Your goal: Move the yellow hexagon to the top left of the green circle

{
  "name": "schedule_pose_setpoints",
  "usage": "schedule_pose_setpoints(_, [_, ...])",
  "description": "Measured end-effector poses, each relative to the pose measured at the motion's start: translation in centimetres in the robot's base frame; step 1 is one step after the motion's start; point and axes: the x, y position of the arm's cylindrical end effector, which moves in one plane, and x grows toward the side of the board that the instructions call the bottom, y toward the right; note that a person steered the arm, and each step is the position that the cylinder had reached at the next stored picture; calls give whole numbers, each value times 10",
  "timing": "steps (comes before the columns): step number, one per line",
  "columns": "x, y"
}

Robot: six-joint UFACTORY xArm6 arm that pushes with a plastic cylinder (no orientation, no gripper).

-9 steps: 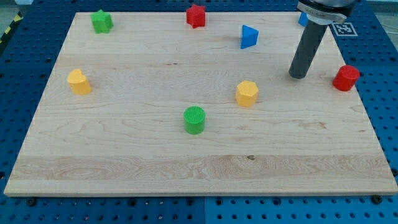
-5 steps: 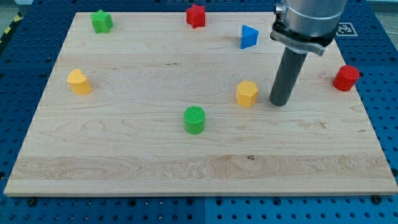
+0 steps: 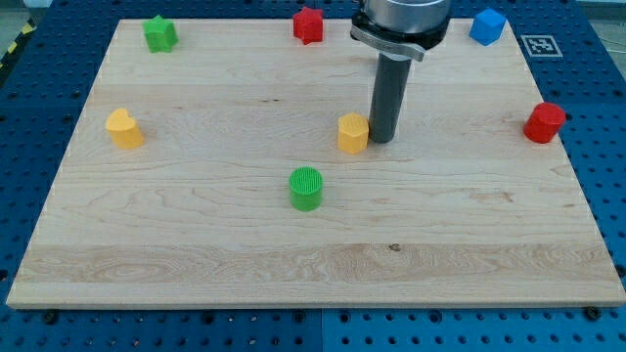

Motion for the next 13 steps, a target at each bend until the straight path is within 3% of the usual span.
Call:
schedule_pose_setpoints(7, [-15, -79])
schedule_pose_setpoints(13, [2, -124])
